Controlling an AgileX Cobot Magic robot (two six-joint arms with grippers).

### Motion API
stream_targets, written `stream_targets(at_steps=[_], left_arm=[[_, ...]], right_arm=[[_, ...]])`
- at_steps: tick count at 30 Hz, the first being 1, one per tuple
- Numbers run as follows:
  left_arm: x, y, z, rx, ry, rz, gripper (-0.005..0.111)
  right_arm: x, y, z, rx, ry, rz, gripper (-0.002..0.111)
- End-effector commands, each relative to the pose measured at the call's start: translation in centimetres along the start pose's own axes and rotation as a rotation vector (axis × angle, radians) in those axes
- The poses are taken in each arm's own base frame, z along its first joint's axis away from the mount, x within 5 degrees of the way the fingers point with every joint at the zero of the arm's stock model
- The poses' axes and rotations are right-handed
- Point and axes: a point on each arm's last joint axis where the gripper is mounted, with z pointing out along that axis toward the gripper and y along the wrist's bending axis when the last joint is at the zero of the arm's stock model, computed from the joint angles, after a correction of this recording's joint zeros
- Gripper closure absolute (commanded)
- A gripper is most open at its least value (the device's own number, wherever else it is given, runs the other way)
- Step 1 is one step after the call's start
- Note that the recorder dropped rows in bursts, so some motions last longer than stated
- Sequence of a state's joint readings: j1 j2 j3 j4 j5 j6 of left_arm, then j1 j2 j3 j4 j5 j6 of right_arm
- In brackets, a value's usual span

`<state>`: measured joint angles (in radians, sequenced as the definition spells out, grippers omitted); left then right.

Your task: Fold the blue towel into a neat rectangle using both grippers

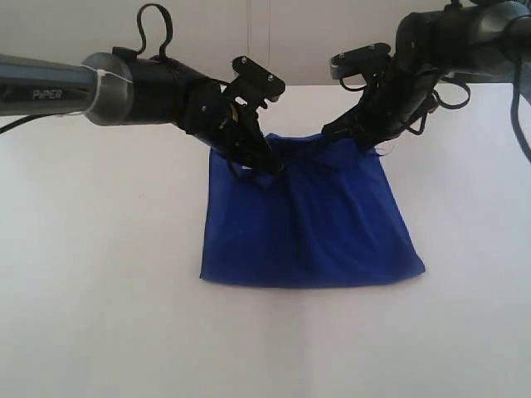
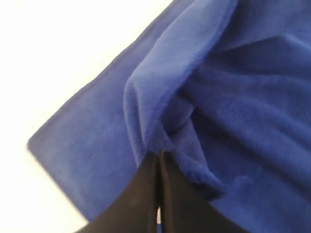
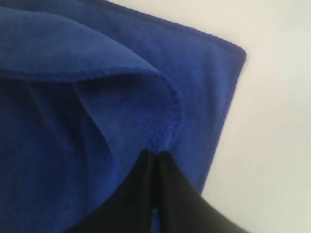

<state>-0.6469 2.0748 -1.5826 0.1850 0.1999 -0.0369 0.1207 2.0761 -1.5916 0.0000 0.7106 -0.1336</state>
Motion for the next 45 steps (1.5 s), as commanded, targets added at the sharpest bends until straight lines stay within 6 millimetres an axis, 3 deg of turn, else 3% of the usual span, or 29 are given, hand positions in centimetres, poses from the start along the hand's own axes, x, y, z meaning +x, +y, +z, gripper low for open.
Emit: stream_targets(at_steps=[1,3,5,9,12,17,19,22,28,32,38,45], left_arm=[[-0.5,0.4,-2.7,-0.016,0.059,0.051,0.107],[-0.7,0.6,-3.9,-0.018,0.079,0.049,0.107],[-0.9,0.4,-5.7,-0.014,0.125,0.050,0.107],[-2.0,-2.0,-9.2,0.020,0.132,0.106,0.107],[-2.4,-4.9,-12.6,0.043,0.170,0.165,0.107],[-2.3,-7.8,-17.1,-0.025,0.191,0.218,0.107],[-0.9,-9.9,-19.2,-0.004,0.241,0.199,0.107],[0.2,-12.1,-20.9,0.018,0.253,0.185,0.107],[1.5,-13.4,-24.8,-0.003,0.312,0.180,0.107],[1.8,-14.4,-25.8,0.009,0.302,0.199,0.107],[1.9,-14.5,-26.2,0.006,0.308,0.183,0.107],[2.0,-13.5,-28.2,0.013,0.277,0.158,0.107]], right_arm=[[-0.2,-0.4,-2.8,0.004,-0.006,-0.052,0.108],[-0.1,-0.4,-4.0,0.002,0.009,-0.071,0.108],[0.0,-0.4,-6.5,0.017,0.004,-0.091,0.108],[1.8,0.7,-10.4,0.026,-0.028,-0.153,0.108],[4.6,1.9,-14.6,0.022,-0.075,-0.181,0.108],[8.7,2.5,-20.4,0.030,-0.142,-0.188,0.108],[11.5,2.7,-23.2,0.033,-0.154,-0.186,0.108],[14.5,3.0,-25.4,0.019,-0.167,-0.187,0.108],[18.8,3.8,-29.0,-0.037,-0.208,-0.189,0.108],[20.3,4.0,-30.2,-0.043,-0.195,-0.191,0.108],[20.7,4.1,-30.3,-0.056,-0.163,-0.187,0.108],[21.1,4.8,-31.0,-0.125,-0.206,-0.198,0.108]])
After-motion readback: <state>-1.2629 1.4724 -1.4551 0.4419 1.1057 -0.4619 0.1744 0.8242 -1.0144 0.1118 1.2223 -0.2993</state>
